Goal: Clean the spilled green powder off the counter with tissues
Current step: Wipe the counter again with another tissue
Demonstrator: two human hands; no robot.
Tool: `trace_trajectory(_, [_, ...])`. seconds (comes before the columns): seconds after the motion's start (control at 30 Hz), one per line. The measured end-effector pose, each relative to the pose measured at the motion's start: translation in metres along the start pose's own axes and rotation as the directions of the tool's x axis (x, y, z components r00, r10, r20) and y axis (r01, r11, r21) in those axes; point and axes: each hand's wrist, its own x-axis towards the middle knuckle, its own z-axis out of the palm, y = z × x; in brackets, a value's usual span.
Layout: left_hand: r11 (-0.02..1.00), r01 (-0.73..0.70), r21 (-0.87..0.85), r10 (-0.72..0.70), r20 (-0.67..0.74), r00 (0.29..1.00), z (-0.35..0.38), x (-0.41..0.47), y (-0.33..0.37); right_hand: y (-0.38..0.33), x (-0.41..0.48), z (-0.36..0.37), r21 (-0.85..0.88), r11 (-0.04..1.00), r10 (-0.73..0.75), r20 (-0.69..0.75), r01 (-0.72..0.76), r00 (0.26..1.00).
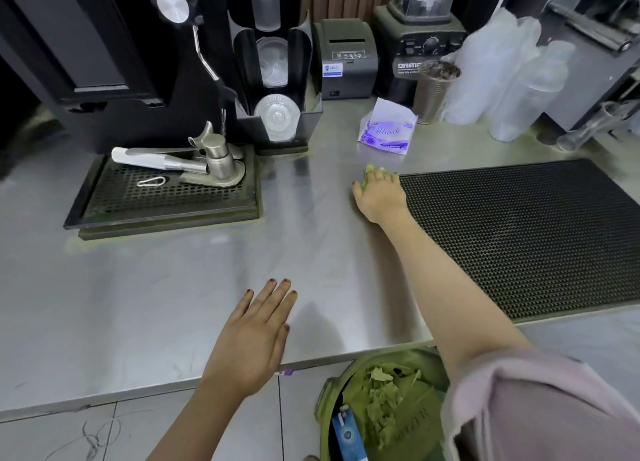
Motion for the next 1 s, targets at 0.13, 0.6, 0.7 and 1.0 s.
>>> trace_trajectory(0.13, [1.000, 0.006, -0.014, -0.006, -0.005, 1.000, -0.001, 0.000, 0.001, 0.011, -0.034, 0.002, 0.038, 0.999, 0.002, -0.040, -0.001, 0.999])
trace_trajectory(0.6, [0.999, 0.005, 0.041, -0.006, 0.013, 1.000, -0.006, -0.001, 0.003, 0.036, -0.250, 0.019, 0.009, 0.999, 0.048, -0.071, -0.048, 0.996])
trace_trajectory(0.7, [0.999, 0.009, 0.043, -0.009, 0.004, 1.000, -0.004, -0.001, 0.003, 0.024, -0.236, 0.018, 0.007, 0.998, 0.068, -0.068, -0.068, 0.995])
trace_trajectory(1.0, [1.000, 0.004, 0.030, -0.003, -0.023, 1.000, -0.002, -0.001, 0.003, 0.020, -0.154, 0.014, 0.094, 0.994, 0.068, -0.059, -0.062, 0.996])
